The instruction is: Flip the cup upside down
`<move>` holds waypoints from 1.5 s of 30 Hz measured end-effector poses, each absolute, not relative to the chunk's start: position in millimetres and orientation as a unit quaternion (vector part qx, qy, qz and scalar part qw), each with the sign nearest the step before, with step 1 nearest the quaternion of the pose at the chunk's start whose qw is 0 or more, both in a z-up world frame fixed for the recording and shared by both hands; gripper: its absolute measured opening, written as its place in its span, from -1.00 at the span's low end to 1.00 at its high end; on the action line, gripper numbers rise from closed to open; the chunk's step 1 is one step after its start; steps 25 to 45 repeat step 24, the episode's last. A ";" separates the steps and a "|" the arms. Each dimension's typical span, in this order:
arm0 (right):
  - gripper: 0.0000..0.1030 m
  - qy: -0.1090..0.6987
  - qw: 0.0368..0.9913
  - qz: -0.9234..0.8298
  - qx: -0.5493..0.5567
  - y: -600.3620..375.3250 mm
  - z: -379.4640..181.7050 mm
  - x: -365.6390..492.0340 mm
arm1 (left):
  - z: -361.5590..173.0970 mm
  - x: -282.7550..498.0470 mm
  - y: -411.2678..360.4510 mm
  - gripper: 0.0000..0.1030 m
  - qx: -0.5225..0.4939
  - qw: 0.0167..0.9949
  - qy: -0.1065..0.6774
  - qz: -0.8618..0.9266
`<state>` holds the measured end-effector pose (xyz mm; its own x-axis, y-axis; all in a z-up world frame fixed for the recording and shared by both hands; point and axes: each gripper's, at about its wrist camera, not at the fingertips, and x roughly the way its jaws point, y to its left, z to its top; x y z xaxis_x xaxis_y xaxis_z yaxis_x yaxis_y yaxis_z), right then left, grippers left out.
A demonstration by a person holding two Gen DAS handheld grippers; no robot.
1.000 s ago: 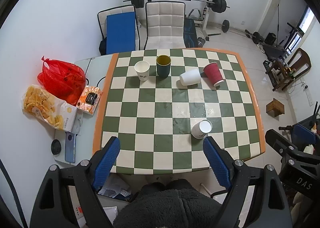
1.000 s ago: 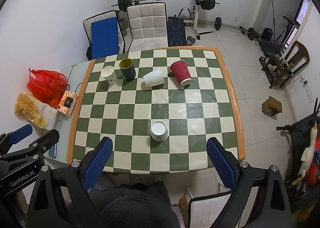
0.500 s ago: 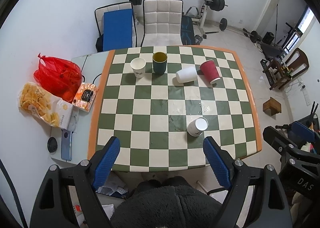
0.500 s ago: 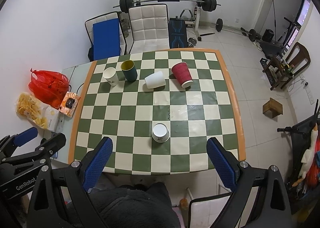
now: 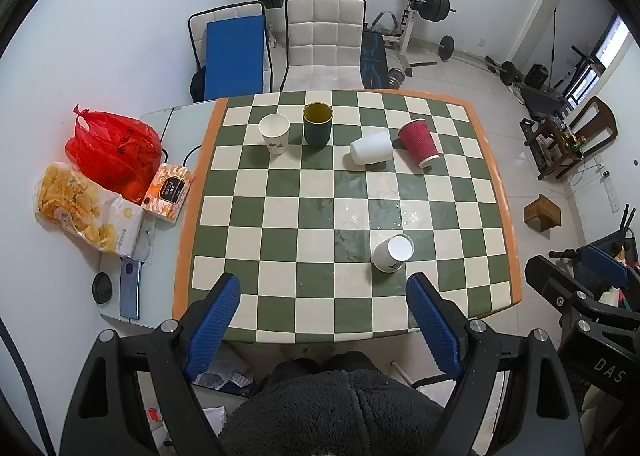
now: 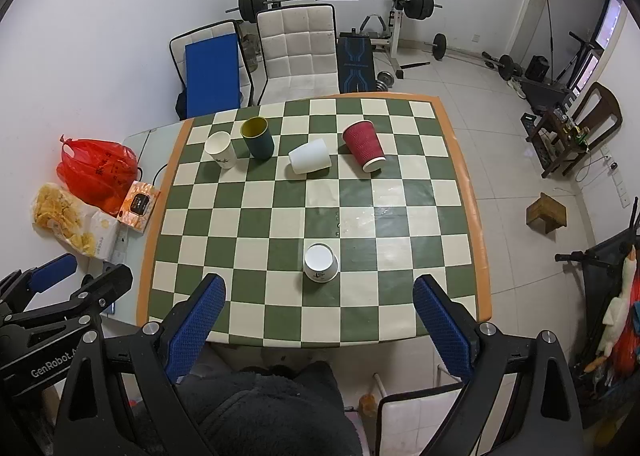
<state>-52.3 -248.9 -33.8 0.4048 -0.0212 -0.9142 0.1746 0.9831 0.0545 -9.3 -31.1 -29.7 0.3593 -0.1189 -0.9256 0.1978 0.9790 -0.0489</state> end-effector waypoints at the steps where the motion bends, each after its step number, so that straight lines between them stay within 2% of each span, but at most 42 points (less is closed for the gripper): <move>1: 0.88 0.542 0.835 -0.058 0.071 -249.8 -34.0 -52.1 | -29.7 -9.6 -32.0 0.65 0.036 0.823 0.558 -0.097; 45: 0.88 0.543 0.834 -0.057 0.074 -254.5 -36.2 -53.1 | -29.5 -9.9 -35.0 0.65 0.036 0.825 0.556 -0.097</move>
